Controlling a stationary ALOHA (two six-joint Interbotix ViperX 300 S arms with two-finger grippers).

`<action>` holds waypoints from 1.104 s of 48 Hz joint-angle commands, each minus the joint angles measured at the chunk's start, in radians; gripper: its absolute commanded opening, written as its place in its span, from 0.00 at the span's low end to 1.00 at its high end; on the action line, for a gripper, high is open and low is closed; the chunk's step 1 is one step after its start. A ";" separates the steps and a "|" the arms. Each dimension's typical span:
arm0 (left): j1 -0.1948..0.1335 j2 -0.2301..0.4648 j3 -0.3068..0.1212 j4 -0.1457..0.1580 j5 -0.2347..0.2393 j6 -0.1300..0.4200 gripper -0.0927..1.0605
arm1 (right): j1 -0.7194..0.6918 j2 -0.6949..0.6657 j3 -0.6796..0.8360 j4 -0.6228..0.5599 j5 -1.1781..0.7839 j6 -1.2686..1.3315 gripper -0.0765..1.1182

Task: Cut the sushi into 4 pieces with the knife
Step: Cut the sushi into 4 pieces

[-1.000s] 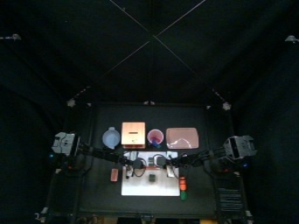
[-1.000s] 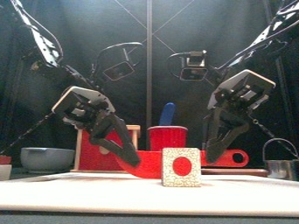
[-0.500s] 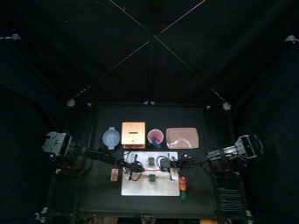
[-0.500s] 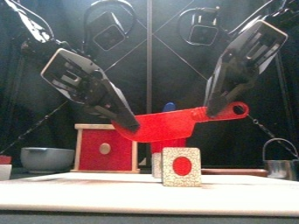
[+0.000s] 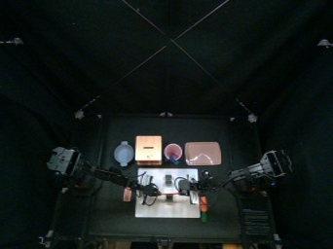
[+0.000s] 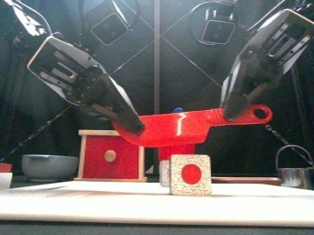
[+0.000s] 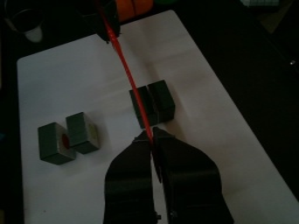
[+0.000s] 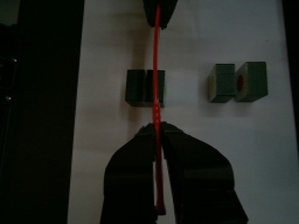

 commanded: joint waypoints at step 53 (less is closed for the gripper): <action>-0.078 0.031 -0.081 -0.017 -0.008 0.008 0.31 | -0.009 0.121 -0.020 0.020 -0.038 -0.006 0.17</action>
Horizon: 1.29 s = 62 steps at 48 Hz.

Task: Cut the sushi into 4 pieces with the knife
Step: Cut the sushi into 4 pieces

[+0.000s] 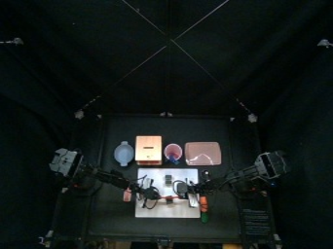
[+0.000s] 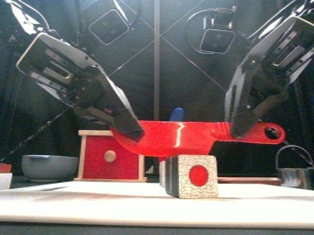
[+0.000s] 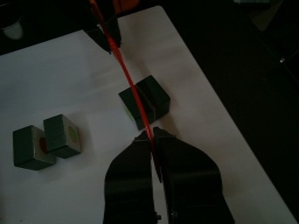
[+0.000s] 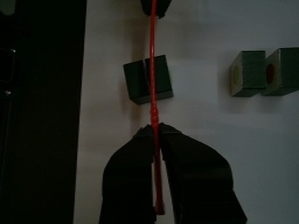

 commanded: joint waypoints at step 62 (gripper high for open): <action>0.006 0.169 -0.014 -0.064 0.017 0.012 0.31 | -0.078 0.080 -0.035 -0.032 -0.003 -0.014 0.17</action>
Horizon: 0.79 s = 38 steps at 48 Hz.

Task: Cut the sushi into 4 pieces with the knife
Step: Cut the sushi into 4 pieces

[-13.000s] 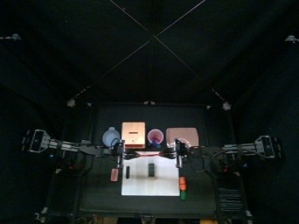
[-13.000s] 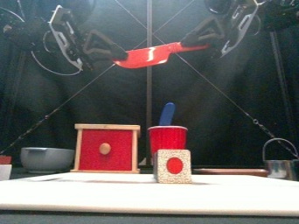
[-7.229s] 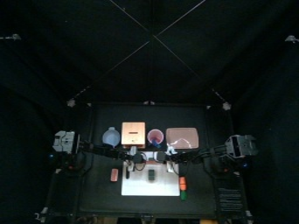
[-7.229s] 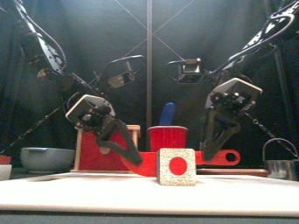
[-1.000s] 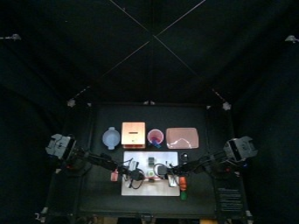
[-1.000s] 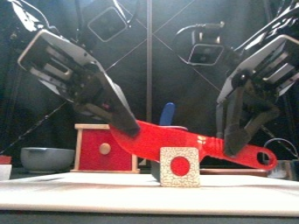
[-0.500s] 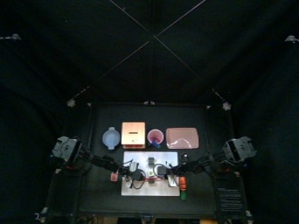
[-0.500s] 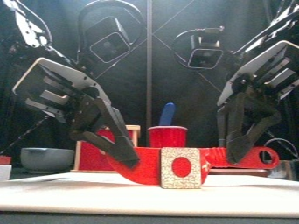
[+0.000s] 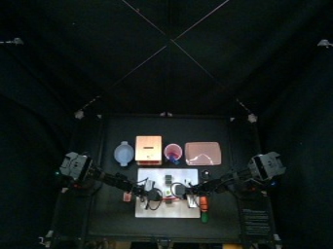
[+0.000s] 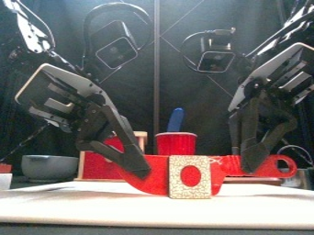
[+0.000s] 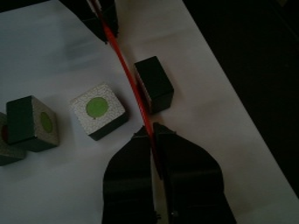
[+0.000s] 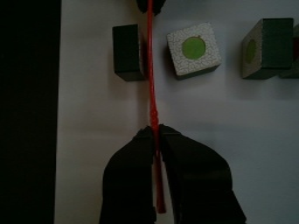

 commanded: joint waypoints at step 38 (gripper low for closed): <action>0.069 -0.176 0.009 0.095 0.066 0.008 0.59 | -0.074 -0.091 -0.034 -0.064 0.035 0.005 0.17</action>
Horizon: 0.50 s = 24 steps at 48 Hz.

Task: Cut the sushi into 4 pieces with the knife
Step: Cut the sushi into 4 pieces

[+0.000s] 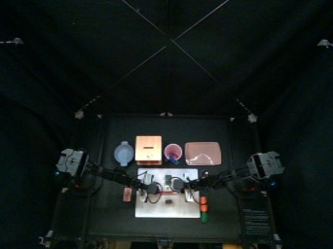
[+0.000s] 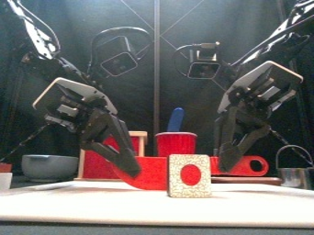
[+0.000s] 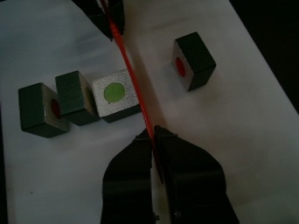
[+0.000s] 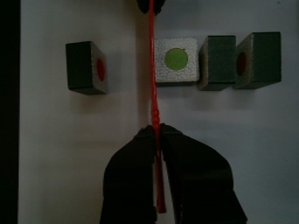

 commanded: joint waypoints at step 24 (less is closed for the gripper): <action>0.009 -0.301 0.052 0.009 -0.017 0.008 0.76 | 0.018 -0.436 0.158 0.149 0.301 0.014 0.19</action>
